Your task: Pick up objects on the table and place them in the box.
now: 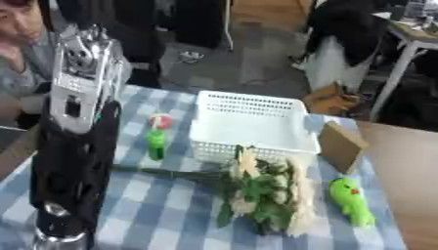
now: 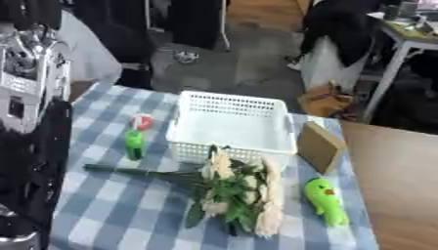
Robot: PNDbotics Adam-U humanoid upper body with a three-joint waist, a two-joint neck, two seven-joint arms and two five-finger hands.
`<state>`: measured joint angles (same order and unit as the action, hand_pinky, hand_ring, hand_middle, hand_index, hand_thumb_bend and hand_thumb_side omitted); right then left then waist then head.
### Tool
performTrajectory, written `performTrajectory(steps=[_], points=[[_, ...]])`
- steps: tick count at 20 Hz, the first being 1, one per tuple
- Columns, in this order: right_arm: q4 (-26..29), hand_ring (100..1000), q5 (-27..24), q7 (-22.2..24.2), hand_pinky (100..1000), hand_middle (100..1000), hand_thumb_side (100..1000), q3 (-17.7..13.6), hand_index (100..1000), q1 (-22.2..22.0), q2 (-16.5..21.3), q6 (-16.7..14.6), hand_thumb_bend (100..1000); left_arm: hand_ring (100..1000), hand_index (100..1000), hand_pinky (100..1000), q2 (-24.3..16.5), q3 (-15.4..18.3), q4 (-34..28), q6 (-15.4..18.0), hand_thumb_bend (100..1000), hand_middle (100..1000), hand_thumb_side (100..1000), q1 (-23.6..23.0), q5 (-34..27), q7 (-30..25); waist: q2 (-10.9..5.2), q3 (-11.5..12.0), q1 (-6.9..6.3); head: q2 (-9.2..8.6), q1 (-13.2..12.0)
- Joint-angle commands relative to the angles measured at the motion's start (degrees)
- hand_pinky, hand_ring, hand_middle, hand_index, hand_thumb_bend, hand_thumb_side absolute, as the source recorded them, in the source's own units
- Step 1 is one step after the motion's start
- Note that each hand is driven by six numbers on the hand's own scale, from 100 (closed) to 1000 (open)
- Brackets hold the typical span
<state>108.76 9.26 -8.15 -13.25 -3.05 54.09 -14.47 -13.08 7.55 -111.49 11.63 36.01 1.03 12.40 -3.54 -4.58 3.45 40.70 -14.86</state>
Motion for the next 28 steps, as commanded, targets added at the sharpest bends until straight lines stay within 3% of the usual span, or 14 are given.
performTrajectory(steps=[1, 9, 11, 16, 22, 28], points=[[-4.75, 880, 2.86, 3.69, 850, 847, 1000, 1.70, 869, 1.02, 4.83, -2.90, 100, 828, 925, 677, -0.45, -0.42, -0.15, -0.11, 100, 826, 969, 1.28, 0.07, -0.49, -0.76, 0.15, 1.03, -0.27, 0.74], [-18.87, 901, 6.95, 11.31, 865, 861, 1000, 8.02, 888, 6.25, 8.19, -11.40, 181, 828, 920, 676, 0.12, -1.12, -0.09, -0.30, 100, 816, 970, 1.41, -0.09, -1.15, -0.69, 1.26, 1.28, -0.58, 3.03], [-22.34, 903, 8.61, 13.12, 868, 859, 1000, 9.46, 889, 8.03, 8.51, -13.66, 165, 828, 920, 676, 0.28, -1.29, -0.12, -0.34, 100, 815, 970, 1.49, -0.15, -1.35, -0.64, 1.53, 1.29, -0.63, 3.41], [-29.18, 915, 13.77, 19.52, 878, 888, 1000, 13.29, 900, 11.34, 8.86, -19.19, 221, 827, 915, 675, 0.69, -1.62, -0.28, -0.40, 100, 810, 970, 1.65, -0.29, -1.70, -0.31, 2.06, 1.41, -0.85, 4.70], [-34.28, 918, 17.92, 23.12, 882, 875, 1000, 16.28, 897, 13.62, 7.47, -22.13, 266, 825, 910, 675, 1.48, -1.91, -0.64, -0.42, 100, 803, 970, 2.18, -0.52, -2.01, 0.37, 2.79, 1.42, -1.26, 6.50], [-39.00, 924, 20.61, 30.84, 891, 874, 991, 17.86, 895, 14.49, 6.42, -24.09, 235, 824, 904, 674, 2.00, -2.25, -0.88, -0.57, 100, 797, 969, 2.62, -0.72, -2.33, 1.02, 3.32, 1.35, -1.23, 7.06]])
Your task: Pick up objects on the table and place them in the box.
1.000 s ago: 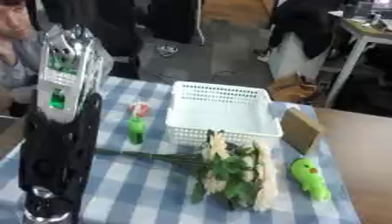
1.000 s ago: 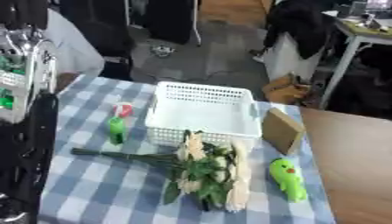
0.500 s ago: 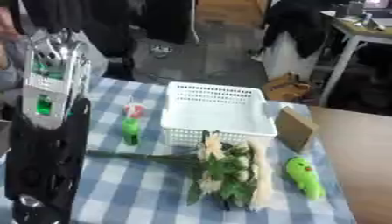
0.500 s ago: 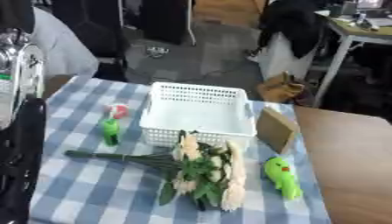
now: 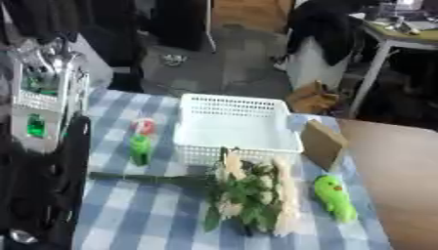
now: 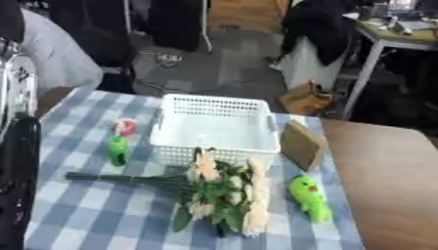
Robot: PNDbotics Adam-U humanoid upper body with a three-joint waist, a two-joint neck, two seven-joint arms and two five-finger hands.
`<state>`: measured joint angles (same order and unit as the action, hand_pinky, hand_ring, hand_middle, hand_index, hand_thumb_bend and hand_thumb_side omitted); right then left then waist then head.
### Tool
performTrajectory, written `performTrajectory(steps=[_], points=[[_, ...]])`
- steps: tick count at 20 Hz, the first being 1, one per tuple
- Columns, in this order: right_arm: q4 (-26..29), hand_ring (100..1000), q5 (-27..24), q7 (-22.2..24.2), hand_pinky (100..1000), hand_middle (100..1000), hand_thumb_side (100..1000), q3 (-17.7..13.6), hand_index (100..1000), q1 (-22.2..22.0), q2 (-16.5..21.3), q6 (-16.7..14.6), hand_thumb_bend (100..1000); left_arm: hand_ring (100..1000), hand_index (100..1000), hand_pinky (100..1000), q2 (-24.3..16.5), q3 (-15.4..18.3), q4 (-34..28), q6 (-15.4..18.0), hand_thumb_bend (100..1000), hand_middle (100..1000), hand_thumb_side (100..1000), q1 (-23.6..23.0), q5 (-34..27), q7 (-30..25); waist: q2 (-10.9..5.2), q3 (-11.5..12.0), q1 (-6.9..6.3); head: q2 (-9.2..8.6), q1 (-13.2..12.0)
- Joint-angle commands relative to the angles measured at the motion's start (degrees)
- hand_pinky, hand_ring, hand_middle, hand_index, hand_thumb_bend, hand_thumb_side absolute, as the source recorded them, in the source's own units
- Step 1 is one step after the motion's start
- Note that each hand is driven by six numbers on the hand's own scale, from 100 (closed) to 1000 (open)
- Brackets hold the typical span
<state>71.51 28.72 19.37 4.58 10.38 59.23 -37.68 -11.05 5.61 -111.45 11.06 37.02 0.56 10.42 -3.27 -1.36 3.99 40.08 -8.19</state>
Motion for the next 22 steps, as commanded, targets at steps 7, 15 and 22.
performTrajectory(steps=[7, 15, 22], points=[[-6.22, 929, -2.83, 19.70, 897, 876, 950, -0.02, 900, 3.50, -0.42, -2.53, 189, 822, 897, 674, 0.63, -0.44, -1.22, -0.10, 100, 791, 969, 2.00, -0.51, -0.62, 1.24, 0.64, 0.68, -0.55, 1.27], [-6.36, 929, -10.74, 29.75, 892, 877, 939, -0.31, 901, 5.66, -1.44, -2.12, 193, 822, 894, 673, 1.01, -0.57, -1.33, -0.29, 100, 788, 968, 2.30, -0.63, -0.82, 1.64, 1.08, 0.43, -0.66, 1.60], [-7.46, 929, -12.98, 32.56, 890, 877, 935, 0.91, 900, 7.48, -4.02, -1.66, 192, 822, 894, 674, 1.27, -0.57, -1.42, -0.39, 100, 788, 969, 2.46, -0.76, -0.82, 1.72, 1.52, 0.21, -0.98, 1.63]])
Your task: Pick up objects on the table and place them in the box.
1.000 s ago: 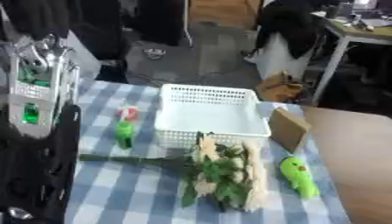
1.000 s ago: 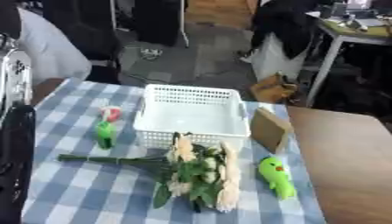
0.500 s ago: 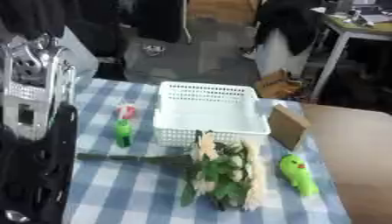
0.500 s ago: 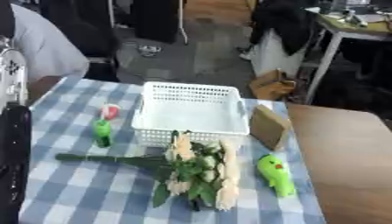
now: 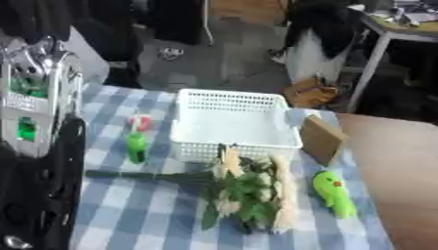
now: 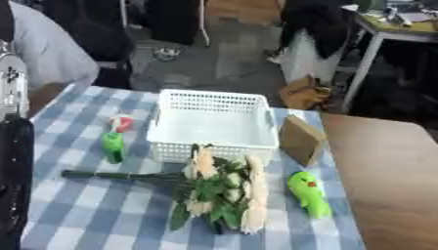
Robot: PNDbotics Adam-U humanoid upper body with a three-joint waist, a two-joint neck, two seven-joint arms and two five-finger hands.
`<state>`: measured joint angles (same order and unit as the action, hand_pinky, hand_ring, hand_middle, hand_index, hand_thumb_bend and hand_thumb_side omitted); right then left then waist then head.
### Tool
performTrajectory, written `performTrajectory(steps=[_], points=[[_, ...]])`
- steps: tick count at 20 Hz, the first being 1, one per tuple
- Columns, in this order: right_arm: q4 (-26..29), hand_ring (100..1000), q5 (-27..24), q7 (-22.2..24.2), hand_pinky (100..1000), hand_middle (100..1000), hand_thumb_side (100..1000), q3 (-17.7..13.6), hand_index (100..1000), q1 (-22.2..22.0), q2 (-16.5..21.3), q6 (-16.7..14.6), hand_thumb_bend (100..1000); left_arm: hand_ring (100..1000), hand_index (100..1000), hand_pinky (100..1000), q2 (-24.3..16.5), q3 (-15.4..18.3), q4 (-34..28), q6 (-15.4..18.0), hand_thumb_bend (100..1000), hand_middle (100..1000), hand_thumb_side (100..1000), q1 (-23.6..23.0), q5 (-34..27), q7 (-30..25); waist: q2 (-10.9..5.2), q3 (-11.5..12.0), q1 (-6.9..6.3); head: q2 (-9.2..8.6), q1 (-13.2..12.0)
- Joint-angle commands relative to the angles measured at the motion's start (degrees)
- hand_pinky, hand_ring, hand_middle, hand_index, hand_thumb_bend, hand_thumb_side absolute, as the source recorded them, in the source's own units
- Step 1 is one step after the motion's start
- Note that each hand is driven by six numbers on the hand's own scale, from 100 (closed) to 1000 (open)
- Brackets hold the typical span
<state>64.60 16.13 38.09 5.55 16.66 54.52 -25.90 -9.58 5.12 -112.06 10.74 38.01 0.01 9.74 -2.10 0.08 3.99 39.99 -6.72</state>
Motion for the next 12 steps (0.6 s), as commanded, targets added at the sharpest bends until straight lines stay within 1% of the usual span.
performTrajectory(steps=[1, 5, 9, 12], points=[[-0.84, 925, -0.02, 13.86, 890, 877, 932, 0.35, 900, 1.45, 0.02, -13.60, 193, 822, 894, 673, -0.12, -0.08, -0.83, -0.08, 100, 788, 969, 1.54, -0.23, -0.12, 0.60, 0.21, 0.14, -1.07, 0.23], [-1.86, 918, 0.90, 13.87, 890, 877, 926, 2.01, 901, 2.17, -1.82, -14.44, 179, 822, 893, 673, 0.07, -0.13, -0.89, -0.12, 100, 788, 970, 1.62, -0.33, -0.12, 0.69, 0.52, 0.03, -1.15, 0.51], [-2.31, 916, 0.23, 13.87, 888, 877, 924, 3.27, 902, 2.89, -2.78, -15.26, 178, 823, 894, 674, 0.20, -0.19, -0.91, -0.15, 100, 788, 970, 1.66, -0.42, -0.20, 0.70, 0.71, -0.01, -1.11, 0.60], [-2.33, 918, -1.12, 13.87, 888, 881, 935, 3.19, 904, 3.71, -3.30, -15.20, 181, 822, 894, 673, 0.20, -0.10, -0.95, -0.16, 100, 788, 971, 1.61, -0.45, -0.06, 0.63, 0.69, -0.04, -1.14, 0.59]])
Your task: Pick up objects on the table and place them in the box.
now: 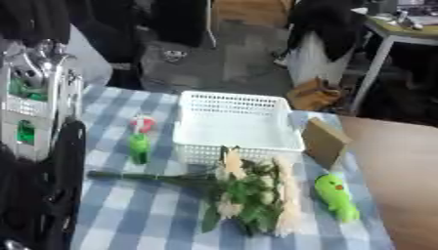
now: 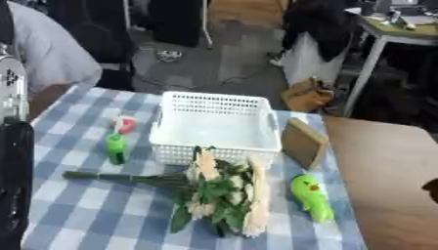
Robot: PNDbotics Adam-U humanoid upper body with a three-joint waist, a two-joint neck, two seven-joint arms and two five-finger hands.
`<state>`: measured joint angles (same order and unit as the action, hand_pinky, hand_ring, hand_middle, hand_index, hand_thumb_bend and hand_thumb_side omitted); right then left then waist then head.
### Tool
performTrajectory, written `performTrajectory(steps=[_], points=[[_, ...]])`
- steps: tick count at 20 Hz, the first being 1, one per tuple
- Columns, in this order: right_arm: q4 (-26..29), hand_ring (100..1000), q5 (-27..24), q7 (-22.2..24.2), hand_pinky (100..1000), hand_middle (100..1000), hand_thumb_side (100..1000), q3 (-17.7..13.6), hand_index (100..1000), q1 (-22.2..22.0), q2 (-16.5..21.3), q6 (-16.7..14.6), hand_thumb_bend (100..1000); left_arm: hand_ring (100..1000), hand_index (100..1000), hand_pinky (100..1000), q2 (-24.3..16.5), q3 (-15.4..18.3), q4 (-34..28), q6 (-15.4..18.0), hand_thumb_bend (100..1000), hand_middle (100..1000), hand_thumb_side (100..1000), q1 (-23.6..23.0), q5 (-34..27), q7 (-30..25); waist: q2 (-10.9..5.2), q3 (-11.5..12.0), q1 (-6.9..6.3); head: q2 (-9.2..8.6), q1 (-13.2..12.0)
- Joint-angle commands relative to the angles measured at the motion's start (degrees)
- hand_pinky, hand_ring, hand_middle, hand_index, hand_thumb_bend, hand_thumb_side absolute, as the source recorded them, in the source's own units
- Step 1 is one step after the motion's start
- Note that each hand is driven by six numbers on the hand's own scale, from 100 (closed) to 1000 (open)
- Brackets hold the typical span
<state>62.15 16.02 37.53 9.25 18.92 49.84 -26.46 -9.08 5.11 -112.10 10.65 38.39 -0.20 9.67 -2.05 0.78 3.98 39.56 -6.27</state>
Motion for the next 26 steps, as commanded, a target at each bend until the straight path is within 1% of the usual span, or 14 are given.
performTrajectory(steps=[1, 2, 3, 4, 5, 7, 9, 11, 13, 14, 16, 20, 23, 26], points=[[0.10, 922, -1.04, 13.99, 893, 883, 997, -1.43, 905, 2.23, 1.23, -14.29, 207, 823, 894, 673, -0.35, -0.08, -0.89, -0.10, 100, 788, 971, 1.14, -0.24, 0.04, 0.49, -0.10, -0.09, -0.83, 0.38], [0.04, 922, -0.32, 12.65, 893, 883, 997, -2.77, 905, 3.25, 0.97, -13.71, 207, 823, 894, 673, -0.40, -0.06, -0.86, -0.11, 100, 788, 971, 1.06, -0.22, 0.05, 0.45, -0.20, -0.17, -0.99, 0.66], [-0.30, 923, 1.18, 9.91, 892, 884, 1000, -4.38, 903, 4.47, 0.58, -12.61, 193, 823, 894, 673, -0.45, -0.03, -0.83, -0.13, 100, 788, 971, 0.96, -0.20, 0.08, 0.36, -0.32, -0.27, -1.60, 1.56], [-0.93, 923, 3.80, 5.51, 892, 884, 1000, -5.46, 903, 5.61, -0.11, -11.06, 193, 823, 894, 673, -0.48, 0.00, -0.82, -0.13, 100, 788, 971, 0.90, -0.19, 0.11, 0.32, -0.36, -0.35, -2.21, 2.42], [-1.69, 919, 6.51, 1.08, 886, 880, 1000, -5.90, 897, 6.55, -1.00, -9.58, 185, 823, 893, 673, -0.47, 0.00, -0.80, -0.15, 100, 788, 971, 0.83, -0.18, 0.13, 0.24, -0.35, -0.42, -3.12, 3.88], [-3.92, 917, 11.40, -7.11, 881, 878, 1000, -5.77, 895, 8.38, -3.12, -6.66, 186, 823, 893, 673, -0.35, -0.02, -0.75, -0.18, 100, 788, 971, 0.70, -0.20, 0.14, 0.04, -0.25, -0.52, -4.90, 6.95], [-6.39, 916, 14.66, -13.58, 879, 877, 1000, -5.49, 897, 9.86, -4.96, -4.28, 190, 823, 894, 673, -0.21, 0.01, -0.71, -0.18, 100, 788, 971, 0.58, -0.21, 0.17, -0.25, -0.10, -0.56, -6.61, 9.48], [-8.81, 915, 16.71, -18.69, 878, 876, 1000, -5.35, 898, 10.99, -6.32, -2.59, 192, 823, 894, 673, -0.12, 0.06, -0.69, -0.16, 100, 788, 972, 0.47, -0.21, 0.25, -0.51, 0.01, -0.58, -8.25, 11.27], [-10.95, 912, 18.30, -22.21, 875, 872, 1000, -5.21, 892, 11.80, -7.28, -1.70, 197, 822, 893, 673, -0.10, 0.03, -0.62, -0.18, 100, 788, 971, 0.28, -0.23, 0.27, -0.68, 0.05, -0.60, -9.66, 12.78], [-12.07, 912, 18.91, -23.41, 875, 872, 1000, -5.21, 892, 12.20, -7.78, -1.34, 197, 822, 893, 673, -0.11, -0.02, -0.57, -0.20, 100, 788, 971, 0.16, -0.24, 0.24, -0.75, 0.06, -0.62, -10.36, 13.59], [-13.79, 910, 19.50, -24.58, 874, 869, 1000, -5.07, 888, 12.81, -8.73, -1.29, 200, 822, 893, 672, -0.15, -0.08, -0.51, -0.22, 100, 787, 971, -0.01, -0.26, 0.18, -0.88, 0.08, -0.64, -11.13, 15.03], [-14.56, 909, 19.02, -23.40, 877, 867, 1000, -4.12, 888, 13.59, -10.24, -3.33, 210, 822, 893, 673, -0.06, -0.02, -0.51, -0.22, 100, 787, 971, -0.03, -0.31, 0.29, -0.96, 0.25, -0.71, -11.57, 17.44], [-14.29, 910, 18.70, -22.27, 877, 869, 1000, -3.78, 893, 13.99, -10.86, -4.17, 212, 822, 893, 672, 0.05, -0.04, -0.51, -0.25, 100, 787, 971, -0.05, -0.32, 0.37, -0.98, 0.31, -0.74, -11.26, 18.18], [-13.90, 912, 18.41, -22.36, 878, 873, 1000, -3.80, 896, 14.24, -11.12, -4.26, 220, 821, 893, 672, 0.09, -0.04, -0.52, -0.26, 100, 787, 971, -0.09, -0.31, 0.40, -1.02, 0.29, -0.72, -10.83, 17.75]])
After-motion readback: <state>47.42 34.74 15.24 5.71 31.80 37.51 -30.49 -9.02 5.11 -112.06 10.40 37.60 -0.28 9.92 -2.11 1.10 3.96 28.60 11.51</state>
